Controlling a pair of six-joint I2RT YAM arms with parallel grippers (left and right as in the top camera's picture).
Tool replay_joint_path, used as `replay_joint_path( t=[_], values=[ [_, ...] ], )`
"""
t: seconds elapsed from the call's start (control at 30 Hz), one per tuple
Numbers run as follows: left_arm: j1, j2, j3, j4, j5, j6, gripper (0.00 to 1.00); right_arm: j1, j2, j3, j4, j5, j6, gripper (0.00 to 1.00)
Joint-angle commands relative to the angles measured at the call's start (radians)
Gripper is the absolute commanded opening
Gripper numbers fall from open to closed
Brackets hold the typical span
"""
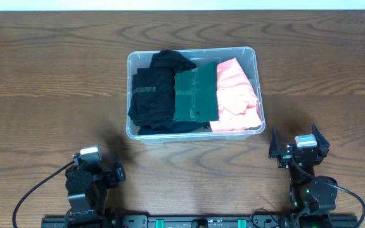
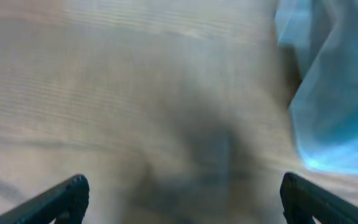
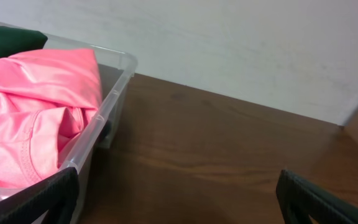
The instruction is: Pack container
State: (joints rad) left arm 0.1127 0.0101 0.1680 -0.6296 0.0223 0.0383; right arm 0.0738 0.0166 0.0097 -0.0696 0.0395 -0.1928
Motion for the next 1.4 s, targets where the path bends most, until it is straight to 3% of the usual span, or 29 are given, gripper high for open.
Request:
replay_joint_path(
  t=[0.0,0.27,0.4,1.37],
  values=[
    [-0.021,-0.008,-0.018,0.097,-0.008,0.024,0.98,-0.009,-0.01,-0.004,-0.001,-0.006,-0.006,0.99],
    [-0.04,-0.009,-0.167,0.647,-0.007,0.065,0.98,-0.009,-0.01,-0.004,-0.001,-0.006,-0.006,0.99],
    [-0.045,-0.009,-0.164,0.555,-0.008,0.061,0.98,-0.009,-0.01,-0.004,-0.001,-0.006,-0.006,0.99],
    [-0.066,-0.006,-0.164,0.56,-0.008,0.035,0.98,-0.009,-0.01,-0.004,-0.001,-0.006,-0.006,0.99]
  ],
)
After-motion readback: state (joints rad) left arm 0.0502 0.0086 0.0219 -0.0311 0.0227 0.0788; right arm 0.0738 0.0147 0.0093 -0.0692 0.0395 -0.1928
